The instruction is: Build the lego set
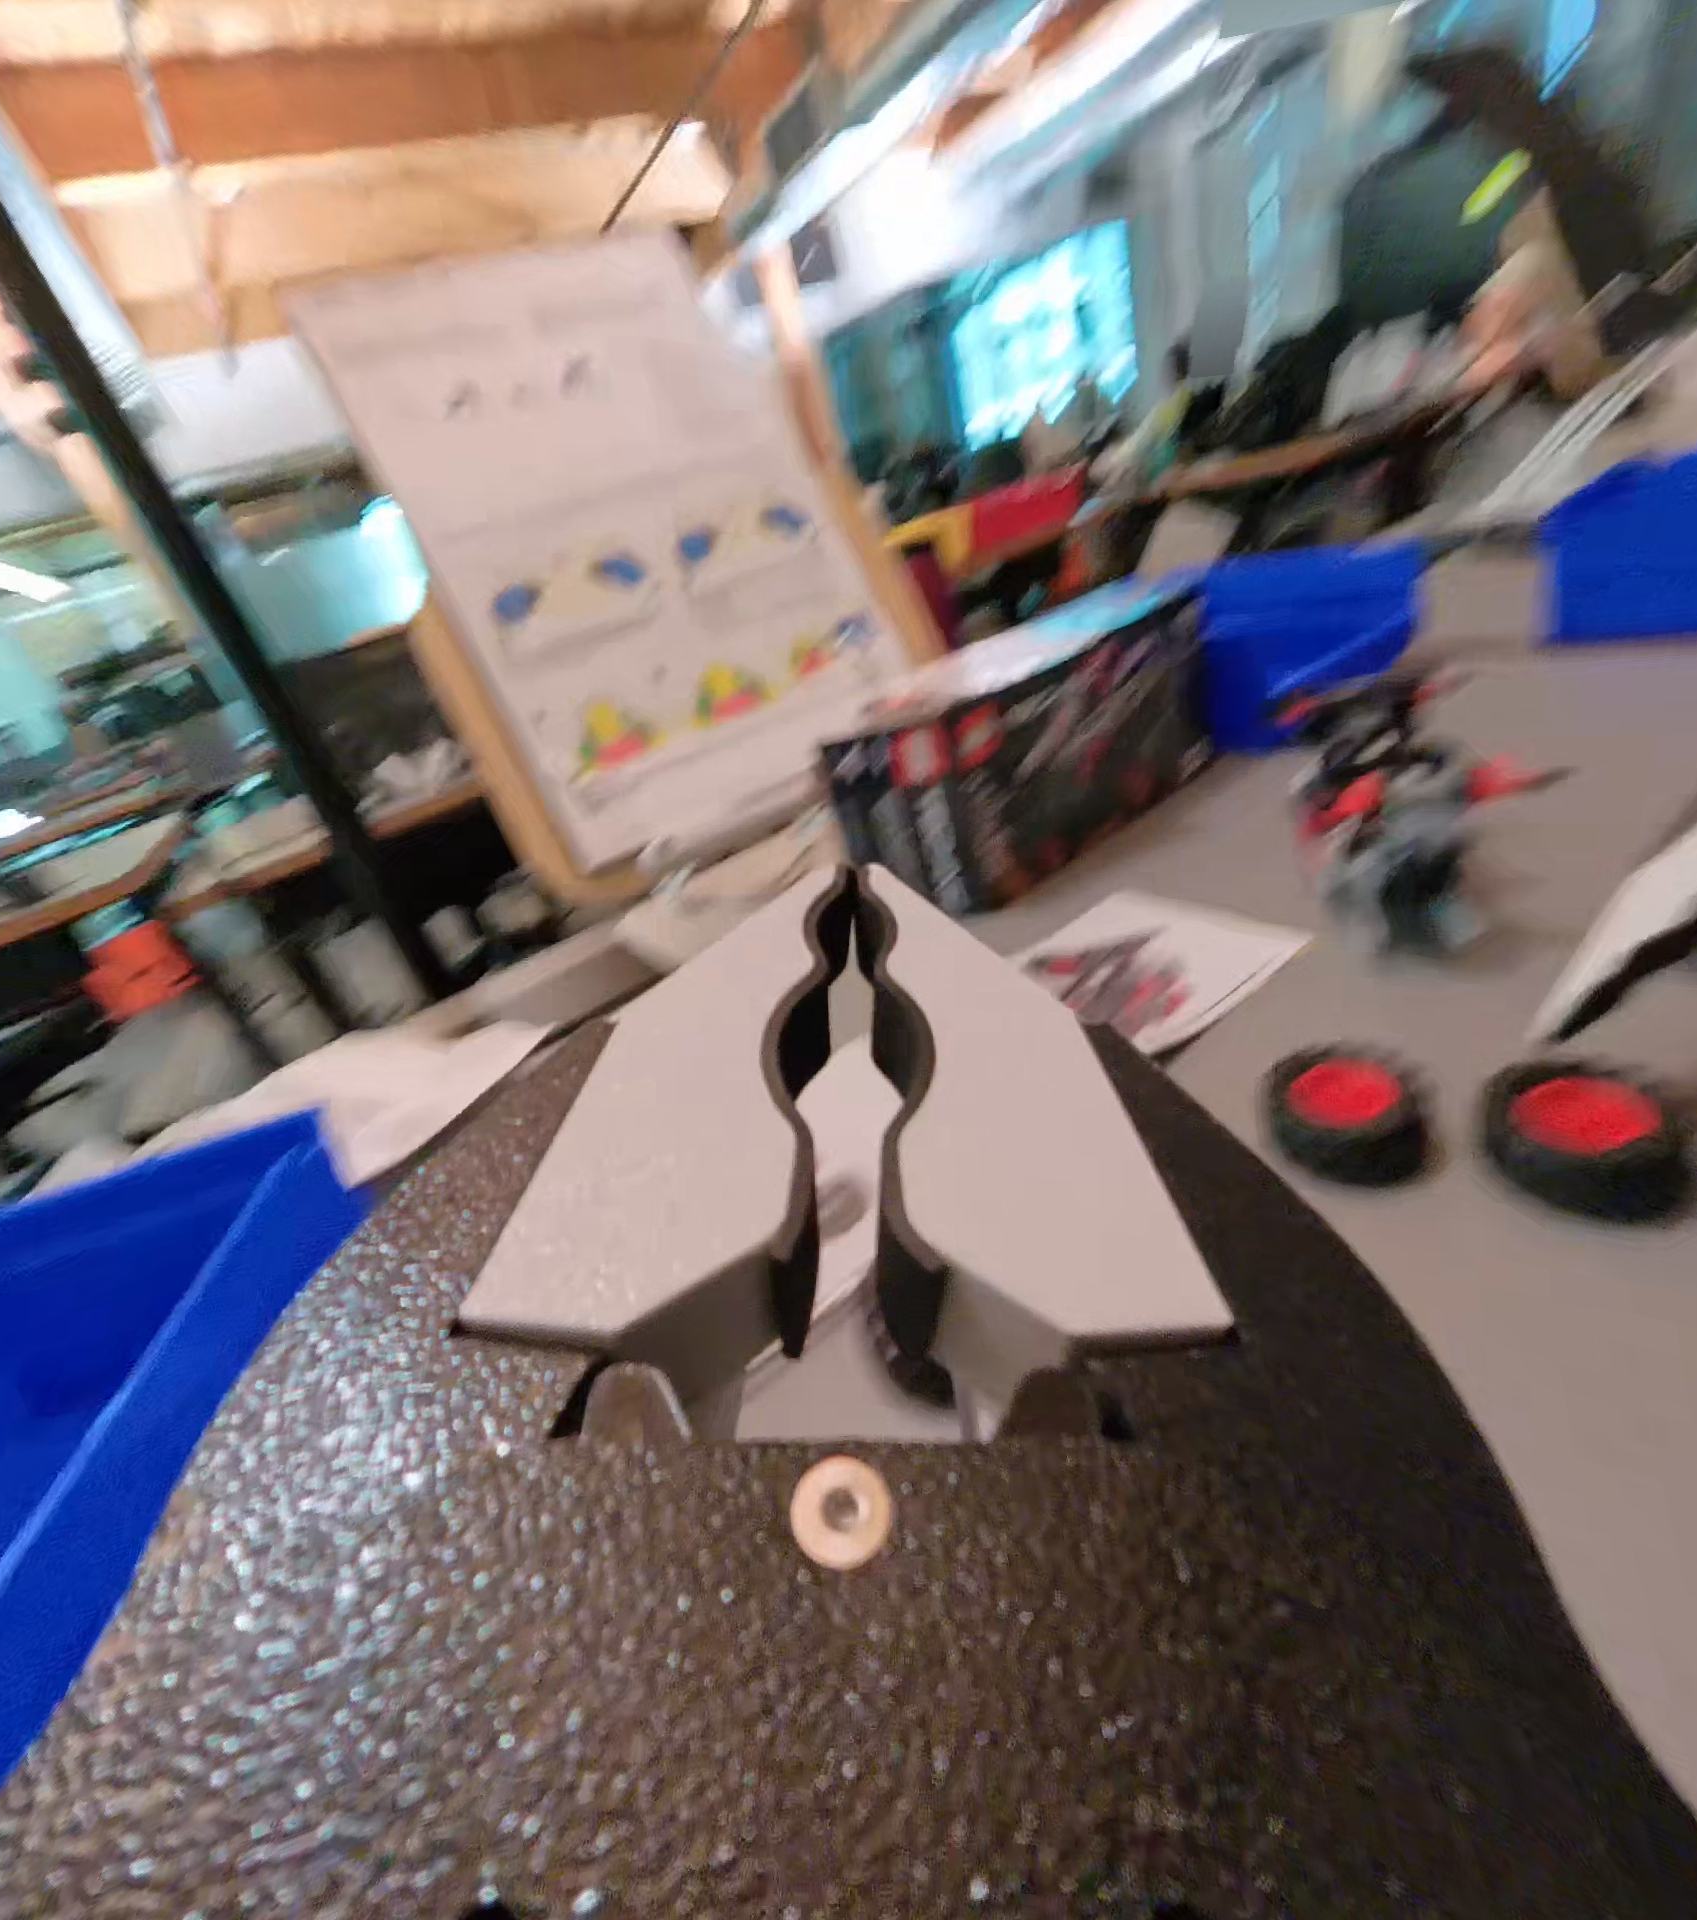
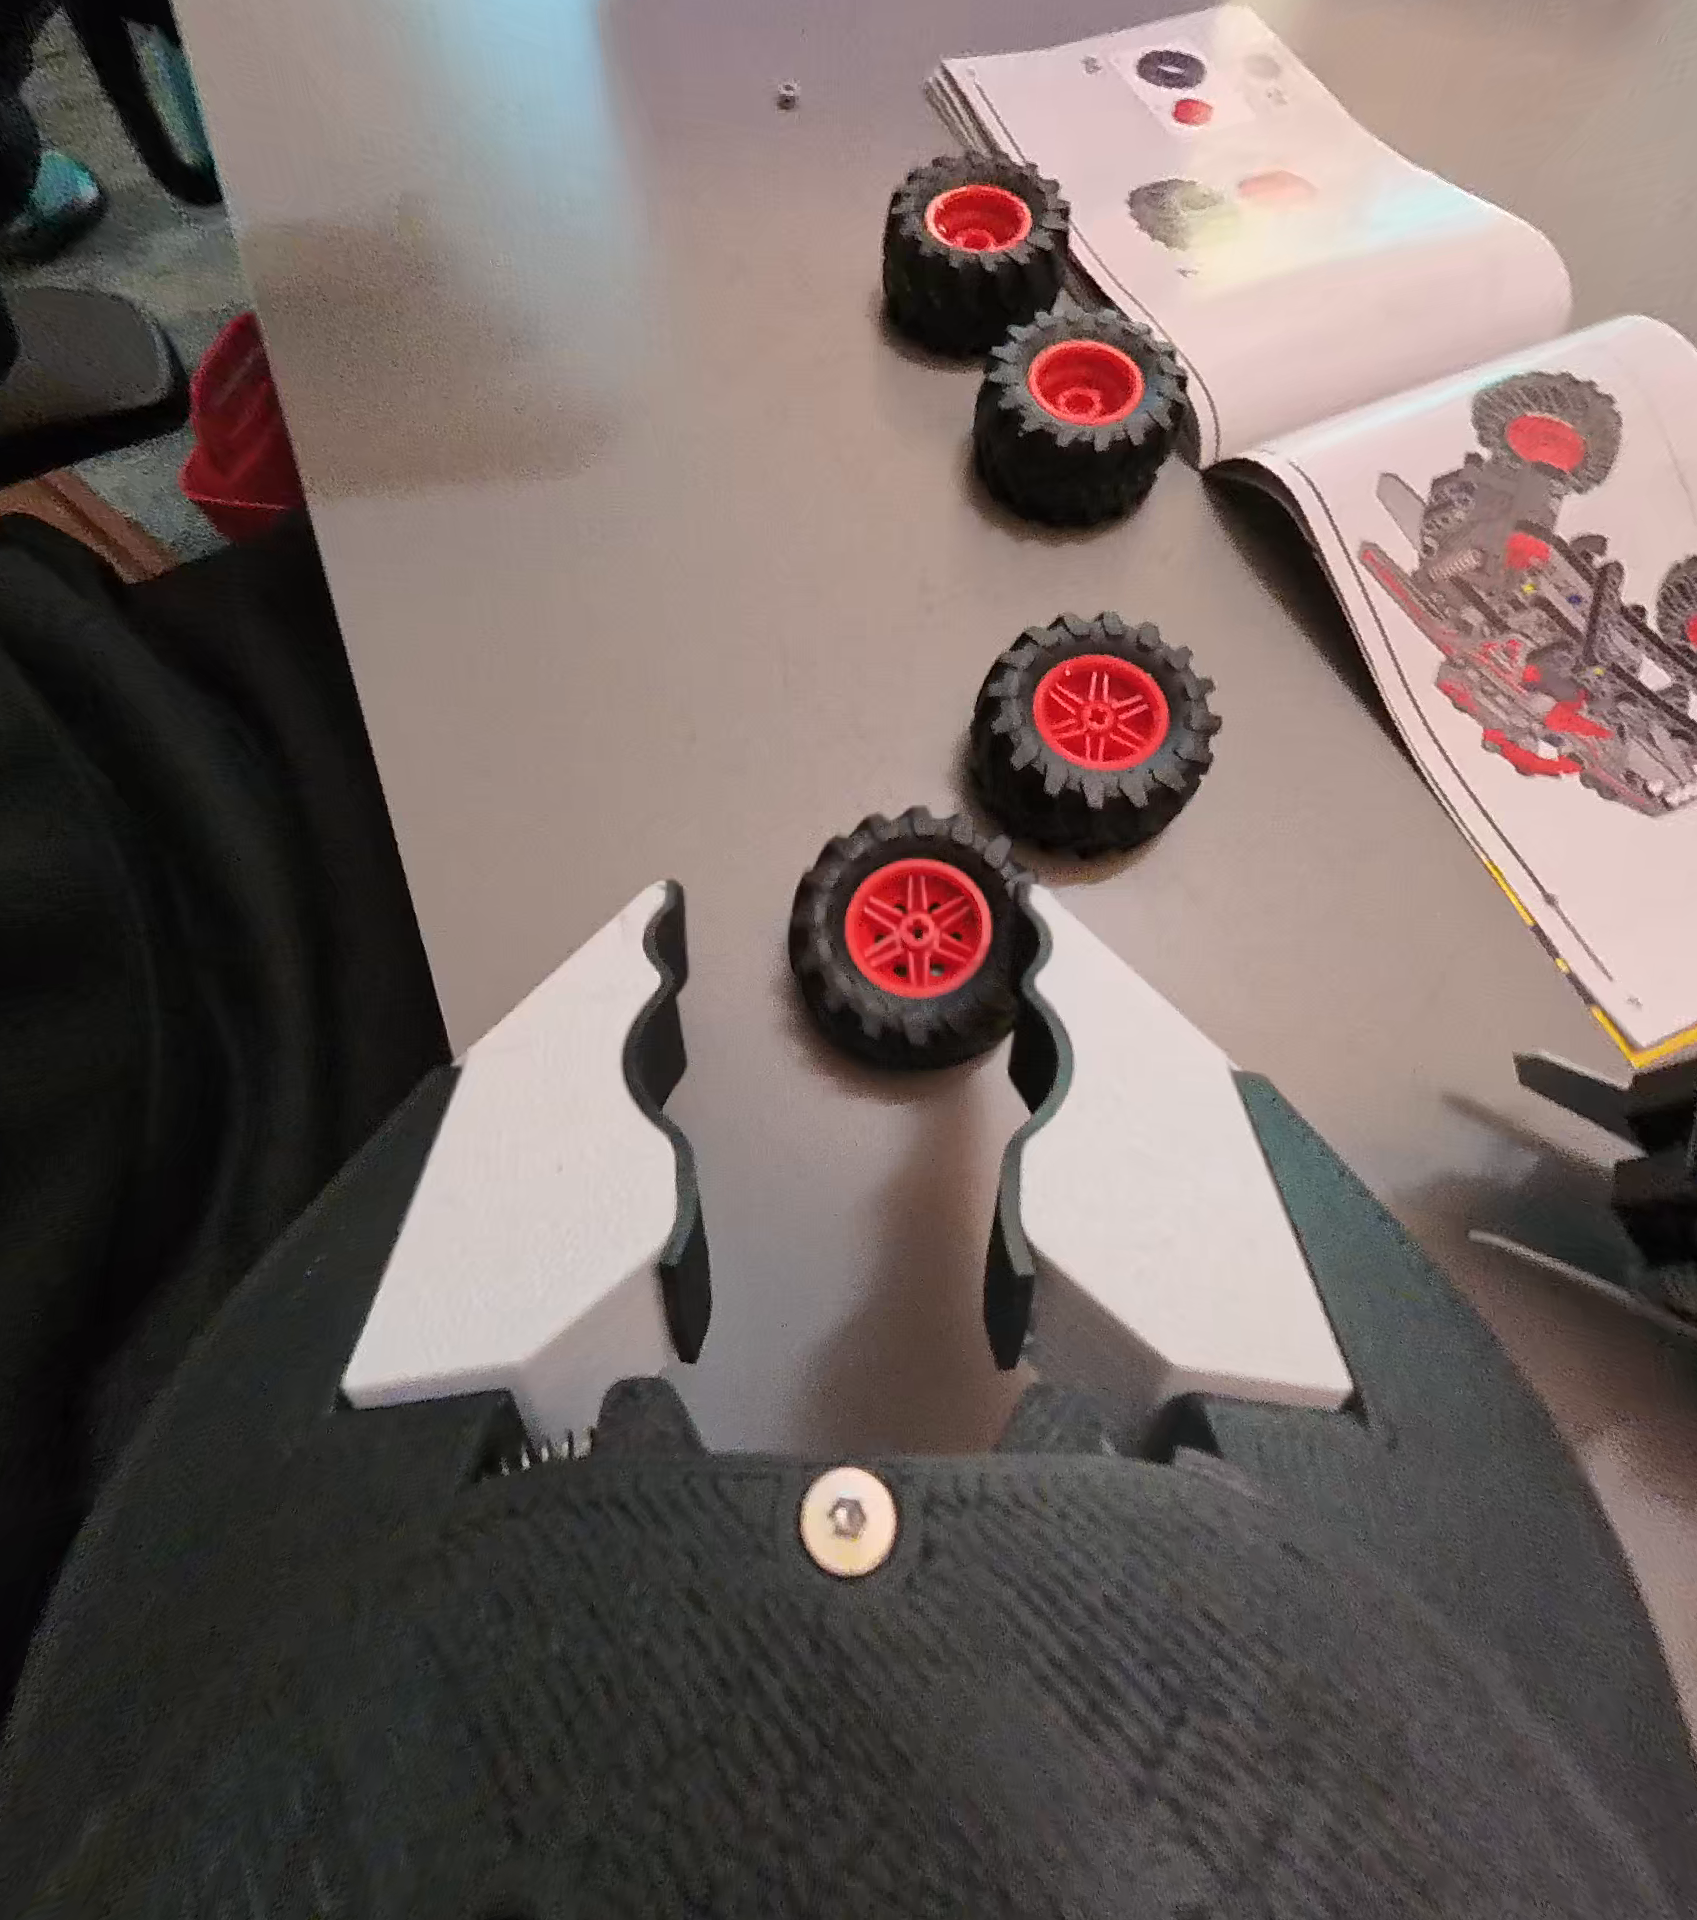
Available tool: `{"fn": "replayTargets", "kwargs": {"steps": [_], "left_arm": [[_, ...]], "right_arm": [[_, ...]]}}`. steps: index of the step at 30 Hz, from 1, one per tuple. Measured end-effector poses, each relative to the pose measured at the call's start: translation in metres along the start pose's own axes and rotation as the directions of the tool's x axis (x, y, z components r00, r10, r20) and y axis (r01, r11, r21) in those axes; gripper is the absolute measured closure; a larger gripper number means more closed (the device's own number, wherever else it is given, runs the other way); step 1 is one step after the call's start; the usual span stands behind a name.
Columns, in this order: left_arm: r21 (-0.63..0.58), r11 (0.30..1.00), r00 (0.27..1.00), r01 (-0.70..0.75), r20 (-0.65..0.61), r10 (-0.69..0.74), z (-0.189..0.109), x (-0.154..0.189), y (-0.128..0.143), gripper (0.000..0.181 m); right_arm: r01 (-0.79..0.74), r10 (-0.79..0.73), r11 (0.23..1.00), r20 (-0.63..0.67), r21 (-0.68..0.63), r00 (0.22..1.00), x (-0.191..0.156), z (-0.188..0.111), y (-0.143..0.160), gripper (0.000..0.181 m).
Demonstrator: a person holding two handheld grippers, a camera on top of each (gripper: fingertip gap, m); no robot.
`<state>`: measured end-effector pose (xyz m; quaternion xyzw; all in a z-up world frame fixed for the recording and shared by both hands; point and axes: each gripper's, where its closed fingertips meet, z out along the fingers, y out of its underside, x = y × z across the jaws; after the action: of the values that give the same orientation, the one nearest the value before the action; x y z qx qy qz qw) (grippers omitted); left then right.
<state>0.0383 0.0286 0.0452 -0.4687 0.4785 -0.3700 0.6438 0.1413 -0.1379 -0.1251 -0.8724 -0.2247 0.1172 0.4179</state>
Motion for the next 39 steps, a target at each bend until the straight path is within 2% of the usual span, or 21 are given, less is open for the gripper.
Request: {"fn": "replayTargets", "kwargs": {"steps": [1, 2, 3, 4, 5, 7, 10, 13, 16, 18, 20, 23, 25, 29, 35, 36, 37, 39], "left_arm": [[0.061, 0.998, 0.999, -0.034, -0.017, 0.035, 0.003, 0.011, -0.017, 0.181], [0.055, 0.994, 0.995, -0.096, 0.001, 0.096, 0.011, 0.013, -0.016, 0.181], [-0.005, 0.993, 0.993, -0.116, 0.008, 0.117, 0.025, 0.011, 0.002, 0.181], [-0.069, 0.994, 0.997, -0.081, -0.020, 0.079, 0.039, 0.012, 0.023, 0.181], [-0.080, 0.996, 0.997, -0.042, -0.062, 0.037, 0.047, 0.019, 0.030, 0.181], [-0.062, 0.995, 0.992, -0.081, -0.098, 0.075, 0.057, 0.033, 0.030, 0.181], [-0.218, 0.973, 0.993, -0.076, -0.108, 0.053, 0.075, 0.036, 0.069, 0.181], [-0.258, 0.961, 0.979, -0.103, -0.195, 0.053, 0.086, 0.051, 0.086, 0.181], [-0.334, 0.927, 0.955, -0.172, -0.288, 0.073, 0.102, 0.062, 0.110, 0.181], [-0.360, 0.909, 0.927, -0.208, -0.369, 0.066, 0.115, 0.070, 0.120, 0.181], [-0.355, 0.905, 0.907, -0.234, -0.415, 0.072, 0.132, 0.071, 0.125, 0.181], [-0.370, 0.898, 0.869, -0.237, -0.494, 0.026, 0.154, 0.078, 0.133, 0.181], [-0.377, 0.897, 0.853, -0.232, -0.522, 0.002, 0.164, 0.083, 0.134, 0.181], [-0.338, 0.905, 0.822, -0.257, -0.570, 0.021, 0.166, 0.102, 0.125, 0.181], [-0.331, 0.862, 0.777, -0.385, -0.620, 0.109, 0.135, 0.132, 0.127, 0.181], [-0.333, 0.864, 0.776, -0.378, -0.623, 0.099, 0.129, 0.138, 0.126, 0.181], [-0.334, 0.868, 0.773, -0.367, -0.629, 0.085, 0.125, 0.144, 0.124, 0.181], [-0.339, 0.868, 0.765, -0.362, -0.641, 0.069, 0.117, 0.154, 0.121, 0.181]], "right_arm": [[0.009, -0.009, 1.000, 0.006, -0.014, 1.000, 0.001, 0.001, 0.001, 0.118], [0.017, -0.017, 0.999, -0.011, -0.038, 1.000, 0.006, 0.001, 0.004, 0.117], [0.020, -0.022, 0.998, -0.034, -0.060, 0.999, 0.012, 0.002, 0.006, 0.117], [0.022, -0.026, 0.997, -0.045, -0.076, 0.999, 0.015, 0.005, 0.008, 0.115], [0.023, -0.027, 0.996, -0.046, -0.090, 0.999, 0.016, 0.007, 0.009, 0.115], [0.015, -0.023, 0.993, -0.058, -0.120, 0.998, 0.019, 0.012, 0.012, 0.115], [0.015, -0.027, 0.981, -0.059, -0.191, 0.998, 0.019, 0.022, 0.024, 0.118], [0.002, -0.008, 0.981, -0.031, -0.195, 0.999, 0.017, 0.029, 0.026, 0.120], [0.026, -0.035, 0.979, -0.039, -0.204, 0.999, 0.027, 0.024, 0.028, 0.121], [-0.023, 0.015, 0.973, -0.035, -0.228, 0.999, 0.035, 0.019, 0.034, 0.120], [-0.028, 0.028, 0.968, -0.004, -0.248, 1.000, 0.037, 0.012, 0.039, 0.120], [-0.051, 0.032, 0.939, -0.060, -0.339, 0.998, 0.049, -0.003, 0.053, 0.121], [-0.063, 0.044, 0.933, -0.063, -0.355, 0.997, 0.049, -0.012, 0.060, 0.121], [-0.118, 0.077, 0.925, -0.127, -0.361, 0.989, 0.050, -0.018, 0.065, 0.113], [-0.154, 0.104, 0.947, -0.187, -0.280, 0.977, 0.044, -0.005, 0.055, 0.097], [-0.144, 0.092, 0.953, -0.196, -0.267, 0.976, 0.047, -0.004, 0.053, 0.103], [-0.124, 0.066, 0.956, -0.217, -0.266, 0.974, 0.052, -0.006, 0.052, 0.118], [-0.077, 0.018, 0.955, -0.205, -0.285, 0.979, 0.053, -0.010, 0.053, 0.118]]}}
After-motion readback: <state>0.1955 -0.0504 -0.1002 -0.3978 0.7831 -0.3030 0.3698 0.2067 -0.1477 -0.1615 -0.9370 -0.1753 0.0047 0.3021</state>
